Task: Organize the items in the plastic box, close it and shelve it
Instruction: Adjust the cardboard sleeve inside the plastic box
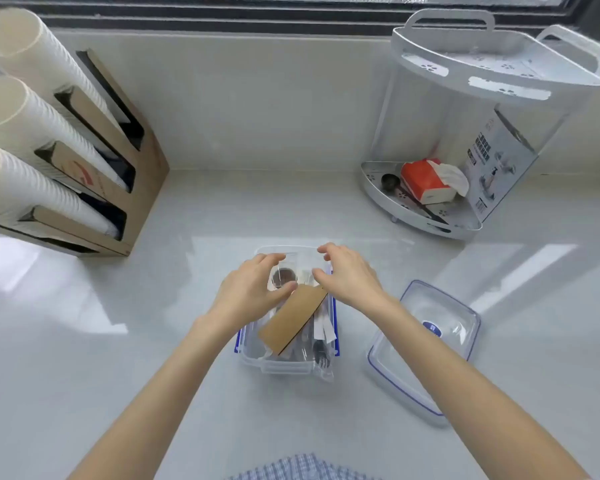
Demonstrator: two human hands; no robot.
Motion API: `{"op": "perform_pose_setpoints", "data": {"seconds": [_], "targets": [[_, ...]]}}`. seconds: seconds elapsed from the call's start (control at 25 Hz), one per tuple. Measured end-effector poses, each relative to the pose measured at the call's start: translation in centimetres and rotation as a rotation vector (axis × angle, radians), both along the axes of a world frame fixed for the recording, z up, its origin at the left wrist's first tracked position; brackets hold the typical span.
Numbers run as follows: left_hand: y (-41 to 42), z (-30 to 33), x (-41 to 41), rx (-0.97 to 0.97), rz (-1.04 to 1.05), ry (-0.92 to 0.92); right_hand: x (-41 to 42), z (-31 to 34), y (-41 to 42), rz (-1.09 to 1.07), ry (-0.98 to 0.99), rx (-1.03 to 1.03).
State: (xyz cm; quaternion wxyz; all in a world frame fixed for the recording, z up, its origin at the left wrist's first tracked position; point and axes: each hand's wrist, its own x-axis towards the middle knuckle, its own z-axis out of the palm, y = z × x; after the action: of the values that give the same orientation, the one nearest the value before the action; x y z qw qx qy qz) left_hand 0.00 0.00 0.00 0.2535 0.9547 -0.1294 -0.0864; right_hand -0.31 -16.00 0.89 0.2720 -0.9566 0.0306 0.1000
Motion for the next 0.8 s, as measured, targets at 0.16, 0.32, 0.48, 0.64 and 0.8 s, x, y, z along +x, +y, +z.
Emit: {"op": "perform_pose_setpoints", "data": {"seconds": [0.16,0.32,0.48,0.64,0.8], "targets": [[-0.3,-1.0,-0.8,-0.012,-0.016,0.035,0.0,-1.1,0.2,0.010,0.074,-0.046],[-0.7,-2.6,-1.3,0.017,-0.040,0.096,0.1,-2.1,0.5,0.018,0.095,-0.070],[-0.9,-3.5,-1.8,0.066,-0.078,0.178,0.5,-2.5,0.9,0.049,0.110,-0.163],[-1.1,-3.7,-2.0,0.076,-0.094,0.206,0.8,-3.0,1.1,0.064,0.155,-0.175],[-1.0,-3.2,-2.2,-0.009,-0.063,0.187,0.7,-3.0,1.0,0.069,0.189,-0.126]]}}
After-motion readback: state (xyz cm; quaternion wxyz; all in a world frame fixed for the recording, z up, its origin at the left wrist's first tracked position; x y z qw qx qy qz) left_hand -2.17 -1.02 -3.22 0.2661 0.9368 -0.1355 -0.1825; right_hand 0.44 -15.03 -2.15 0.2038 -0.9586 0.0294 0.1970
